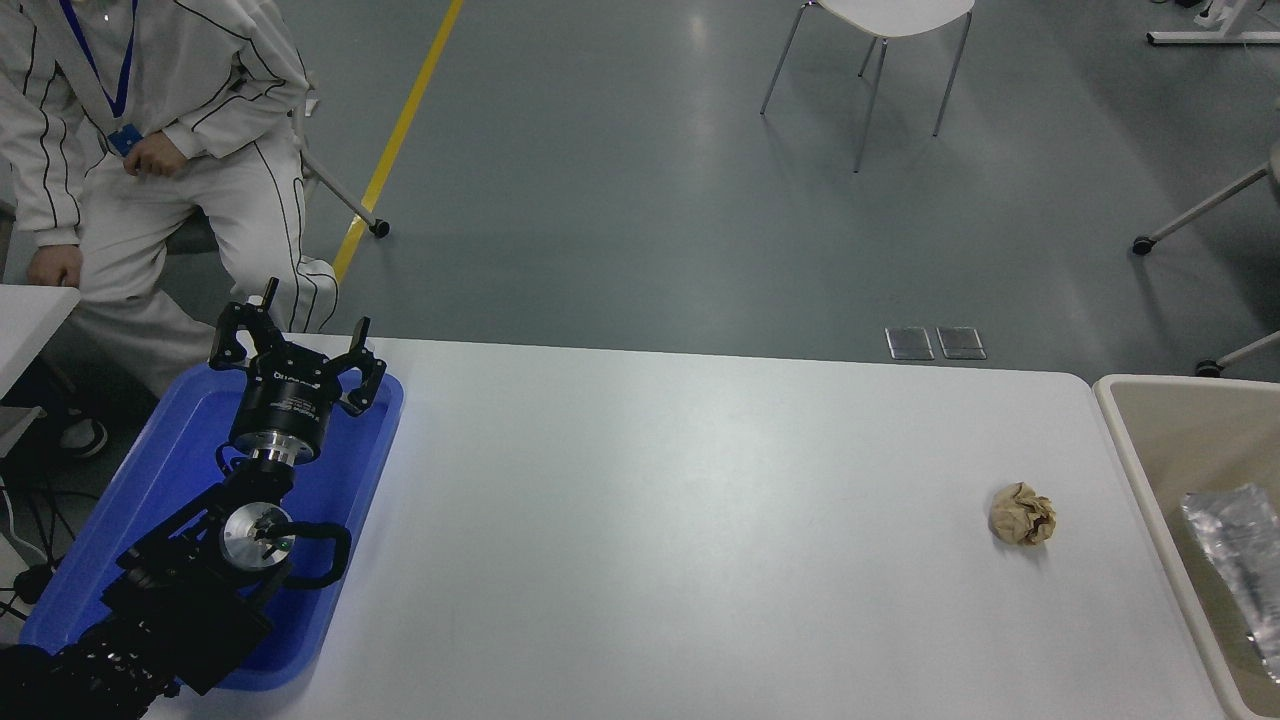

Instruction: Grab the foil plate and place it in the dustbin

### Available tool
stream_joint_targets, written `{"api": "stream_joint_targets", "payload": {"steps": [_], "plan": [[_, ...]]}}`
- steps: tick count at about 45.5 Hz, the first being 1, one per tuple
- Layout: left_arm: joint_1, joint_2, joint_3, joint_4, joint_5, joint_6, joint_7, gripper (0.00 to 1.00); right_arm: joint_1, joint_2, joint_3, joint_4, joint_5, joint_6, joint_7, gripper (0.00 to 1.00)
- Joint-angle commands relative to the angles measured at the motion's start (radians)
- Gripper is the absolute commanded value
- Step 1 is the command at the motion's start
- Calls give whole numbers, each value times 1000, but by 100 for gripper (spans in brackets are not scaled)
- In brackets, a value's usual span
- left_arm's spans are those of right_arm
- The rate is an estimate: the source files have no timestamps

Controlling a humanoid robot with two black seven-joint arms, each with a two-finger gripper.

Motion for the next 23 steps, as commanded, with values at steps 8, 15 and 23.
{"api": "stream_joint_targets", "payload": {"steps": [8, 15, 23], "plan": [[0, 1, 0, 0, 0, 0, 0, 100, 74, -19, -8, 83, -58, -25, 1, 99], [0, 1, 0, 0, 0, 0, 0, 100, 110, -93, -14, 227, -177, -22, 1, 99], [0, -1, 0, 0, 0, 1, 0, 100, 186, -163, -40, 442, -278, -16, 1, 100]]}}
